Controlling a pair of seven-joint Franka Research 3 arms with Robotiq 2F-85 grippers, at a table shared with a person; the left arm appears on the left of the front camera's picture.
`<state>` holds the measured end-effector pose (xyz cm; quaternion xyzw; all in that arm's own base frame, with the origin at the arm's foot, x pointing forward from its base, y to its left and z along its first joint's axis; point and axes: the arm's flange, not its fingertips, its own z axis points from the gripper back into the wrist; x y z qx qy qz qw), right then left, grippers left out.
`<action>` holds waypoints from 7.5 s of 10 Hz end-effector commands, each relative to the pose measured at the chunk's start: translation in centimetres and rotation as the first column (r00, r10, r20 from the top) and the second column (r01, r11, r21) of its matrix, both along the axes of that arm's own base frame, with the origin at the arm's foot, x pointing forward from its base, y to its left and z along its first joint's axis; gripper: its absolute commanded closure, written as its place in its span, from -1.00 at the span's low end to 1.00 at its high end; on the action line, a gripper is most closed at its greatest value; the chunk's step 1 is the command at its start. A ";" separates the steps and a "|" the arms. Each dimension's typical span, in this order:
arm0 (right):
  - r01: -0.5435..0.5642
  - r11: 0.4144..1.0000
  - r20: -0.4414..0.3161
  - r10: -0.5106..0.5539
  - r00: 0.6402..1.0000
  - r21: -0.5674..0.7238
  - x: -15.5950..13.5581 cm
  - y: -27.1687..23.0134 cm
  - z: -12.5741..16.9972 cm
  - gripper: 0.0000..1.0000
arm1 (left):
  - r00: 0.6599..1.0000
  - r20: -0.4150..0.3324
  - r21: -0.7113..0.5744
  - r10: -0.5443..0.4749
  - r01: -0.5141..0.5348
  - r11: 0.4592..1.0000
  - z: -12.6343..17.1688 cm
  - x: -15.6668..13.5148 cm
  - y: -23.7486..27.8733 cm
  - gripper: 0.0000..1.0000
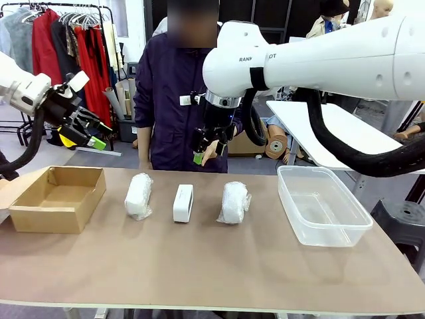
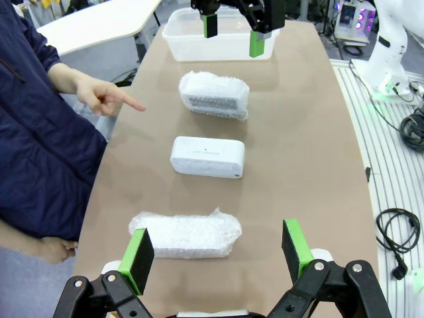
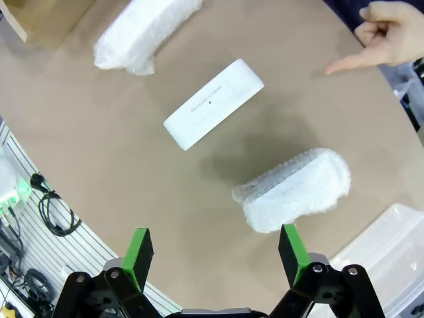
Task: Separate and place wrapped and unwrapped clocks.
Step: Pick up the Digital clock indicated by the person, then if the picked Digital clock is wrapped, place it in the Package Box ; if not, place it in the Organizing box.
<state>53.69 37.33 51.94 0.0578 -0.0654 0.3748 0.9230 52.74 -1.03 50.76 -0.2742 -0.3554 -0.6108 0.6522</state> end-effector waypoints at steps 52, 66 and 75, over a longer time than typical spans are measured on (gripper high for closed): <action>0.668 0.744 0.069 -0.666 0.743 -0.013 -0.2 7.4 -7.7 1.00 | 1.000 0.001 -0.007 0.003 -0.003 1.000 0.2 -0.2 0.0 -1.00; 0.484 0.874 0.139 -0.486 0.863 0.052 -4.6 0.6 11.6 1.00 | 1.000 0.001 -0.007 0.003 -0.003 1.000 0.2 -0.2 0.0 -1.00; 0.481 0.876 0.138 -0.482 0.865 0.047 -4.7 0.6 11.1 1.00 | 1.000 0.001 -0.007 0.003 -0.003 1.000 0.2 -0.2 0.0 -1.00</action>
